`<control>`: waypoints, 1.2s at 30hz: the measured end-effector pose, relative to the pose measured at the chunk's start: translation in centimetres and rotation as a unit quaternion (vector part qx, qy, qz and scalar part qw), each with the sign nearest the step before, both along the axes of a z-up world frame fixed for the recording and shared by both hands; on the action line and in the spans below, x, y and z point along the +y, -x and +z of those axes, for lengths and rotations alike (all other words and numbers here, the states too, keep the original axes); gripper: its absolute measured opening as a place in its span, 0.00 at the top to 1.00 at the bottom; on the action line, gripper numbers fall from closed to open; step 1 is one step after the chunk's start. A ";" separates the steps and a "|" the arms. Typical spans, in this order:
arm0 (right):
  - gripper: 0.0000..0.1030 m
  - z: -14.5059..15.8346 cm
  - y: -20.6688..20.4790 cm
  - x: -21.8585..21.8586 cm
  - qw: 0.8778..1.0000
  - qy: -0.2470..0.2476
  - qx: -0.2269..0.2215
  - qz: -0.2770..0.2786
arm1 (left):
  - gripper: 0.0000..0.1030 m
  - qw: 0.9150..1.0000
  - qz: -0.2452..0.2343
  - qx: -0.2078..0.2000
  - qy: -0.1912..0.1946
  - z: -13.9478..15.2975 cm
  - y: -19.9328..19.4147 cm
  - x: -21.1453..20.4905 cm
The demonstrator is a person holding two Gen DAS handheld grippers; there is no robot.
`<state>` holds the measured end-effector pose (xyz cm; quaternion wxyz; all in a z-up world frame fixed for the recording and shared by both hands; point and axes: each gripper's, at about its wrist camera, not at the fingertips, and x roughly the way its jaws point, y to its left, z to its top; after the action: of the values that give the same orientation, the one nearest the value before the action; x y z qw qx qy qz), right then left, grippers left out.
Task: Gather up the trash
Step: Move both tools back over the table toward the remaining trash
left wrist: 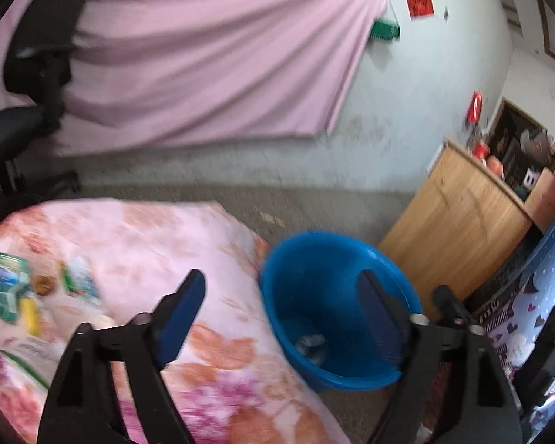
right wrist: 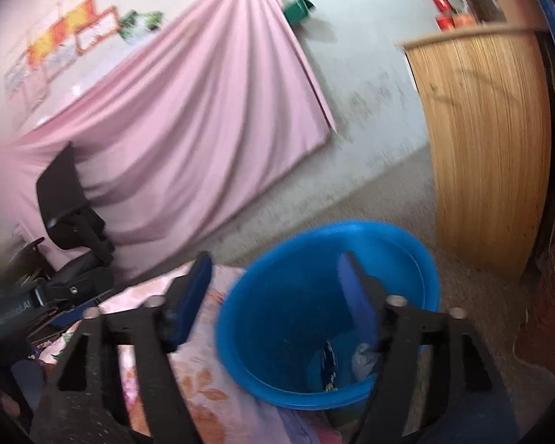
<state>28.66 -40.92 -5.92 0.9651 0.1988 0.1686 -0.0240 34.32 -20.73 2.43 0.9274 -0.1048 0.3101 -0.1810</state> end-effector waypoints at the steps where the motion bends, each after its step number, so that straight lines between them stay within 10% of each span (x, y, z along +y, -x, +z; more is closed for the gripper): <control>1: 0.00 0.5 0.6 0.4 1.000 0.005 -0.016 0.002 | 0.18 1.000 0.004 -0.014 0.006 0.3 0.5 0.7; 4: 0.00 1.9 1.8 1.7 0.999 0.007 -0.050 0.004 | 0.01 0.997 0.026 -0.067 0.025 1.4 2.7 3.8; 21: 0.00 7.2 6.9 15.4 0.961 0.103 -0.224 0.125 | 0.01 0.963 0.159 -0.203 -0.084 3.1 14.4 16.2; 28: 0.00 6.1 4.7 19.2 0.961 0.118 -0.173 0.181 | 0.01 0.957 0.183 -0.190 -0.120 0.2 16.9 20.6; 36: 0.00 3.4 1.0 20.7 0.969 0.143 -0.060 0.192 | 0.01 0.972 0.185 -0.109 -0.100 -2.8 15.9 22.5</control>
<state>27.65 -20.20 -2.53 0.9784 0.0236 0.1404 0.1499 18.45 1.75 -0.37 0.9788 -0.0469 0.1988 0.0148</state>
